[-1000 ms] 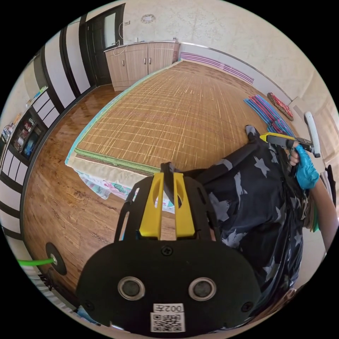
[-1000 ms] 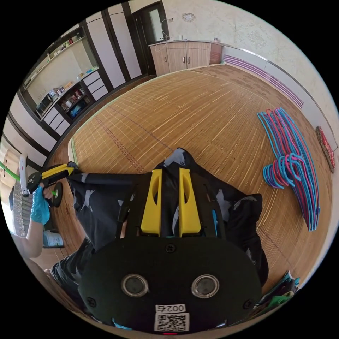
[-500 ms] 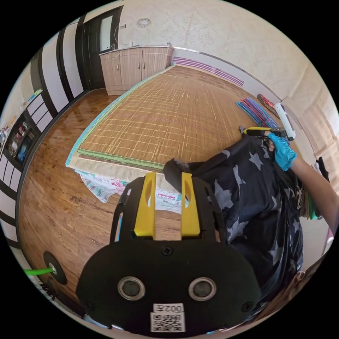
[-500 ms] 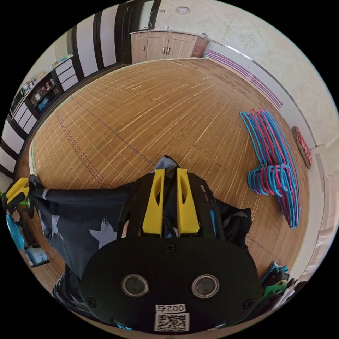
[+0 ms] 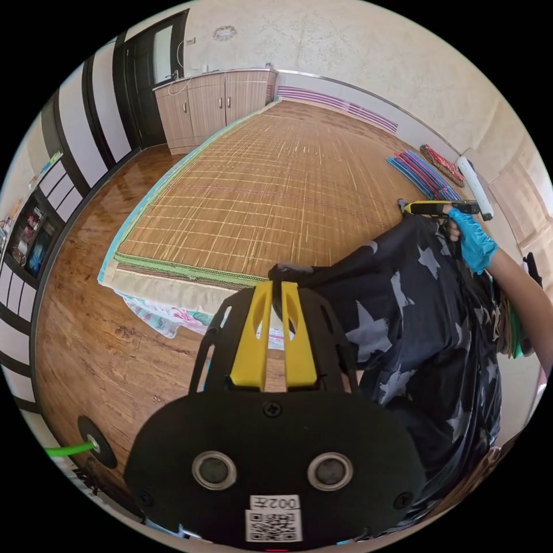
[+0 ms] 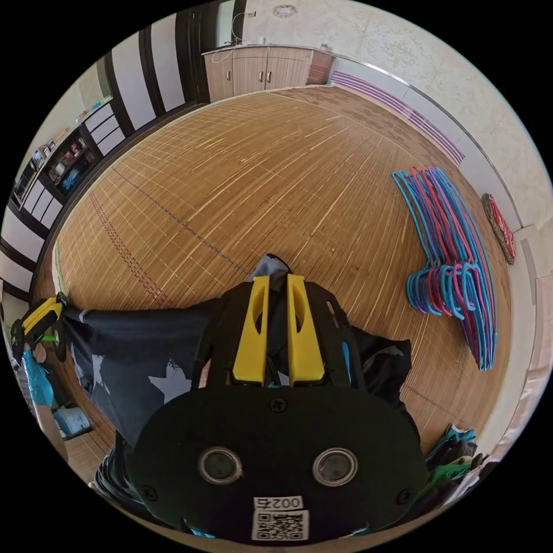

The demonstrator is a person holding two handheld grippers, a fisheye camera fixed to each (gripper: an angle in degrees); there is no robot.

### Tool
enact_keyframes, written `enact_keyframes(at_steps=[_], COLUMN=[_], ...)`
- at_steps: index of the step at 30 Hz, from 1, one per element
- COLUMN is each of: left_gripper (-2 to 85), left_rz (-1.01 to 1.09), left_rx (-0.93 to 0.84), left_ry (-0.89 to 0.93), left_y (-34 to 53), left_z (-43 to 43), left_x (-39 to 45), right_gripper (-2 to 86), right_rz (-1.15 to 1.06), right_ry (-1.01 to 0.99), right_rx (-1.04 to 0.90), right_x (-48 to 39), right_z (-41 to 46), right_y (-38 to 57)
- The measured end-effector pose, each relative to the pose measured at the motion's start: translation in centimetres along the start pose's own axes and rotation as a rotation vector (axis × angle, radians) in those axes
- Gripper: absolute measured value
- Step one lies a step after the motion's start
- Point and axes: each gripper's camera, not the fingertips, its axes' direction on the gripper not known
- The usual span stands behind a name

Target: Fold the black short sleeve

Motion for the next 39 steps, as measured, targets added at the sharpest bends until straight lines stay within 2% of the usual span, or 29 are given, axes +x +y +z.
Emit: enact_keyframes(at_steps=[4,8,15,21,28,33,39], left_gripper=[0.3,0.5,2.0,2.6,2.6,1.5,-1.0], left_rz=[-0.037,-0.03,-0.065,-0.072,-0.027,-0.009,-0.021], left_rx=[0.052,0.011,-0.007,0.02,0.044,0.045,0.051], left_ry=[-0.04,-0.055,0.016,-0.01,0.023,0.033,-0.022], left_y=[1.4,1.7,1.8,3.2,2.5,1.4,2.0], left_z=[-2.9,-2.2,-0.9,-2.6,-1.2,0.5,-1.1], left_x=[-0.6,-0.8,-2.4,-3.5,-2.6,-1.6,-0.2], right_gripper=[5.5,5.4,6.2,6.5,6.4,7.8,8.0], right_rz=[0.002,-0.002,-0.03,-0.045,-0.201,-0.355,-0.317], right_ry=[0.025,0.024,-0.014,-0.042,-0.155,-0.049,-0.01], right_rx=[0.003,-0.01,-0.021,0.091,0.111,0.078,0.031], right_x=[0.5,0.8,2.2,3.0,-0.5,-3.9,-3.5], right_z=[0.3,0.7,0.5,-4.2,-7.4,-6.7,-3.3], right_y=[-0.1,-0.5,-0.3,3.6,12.7,17.2,17.8])
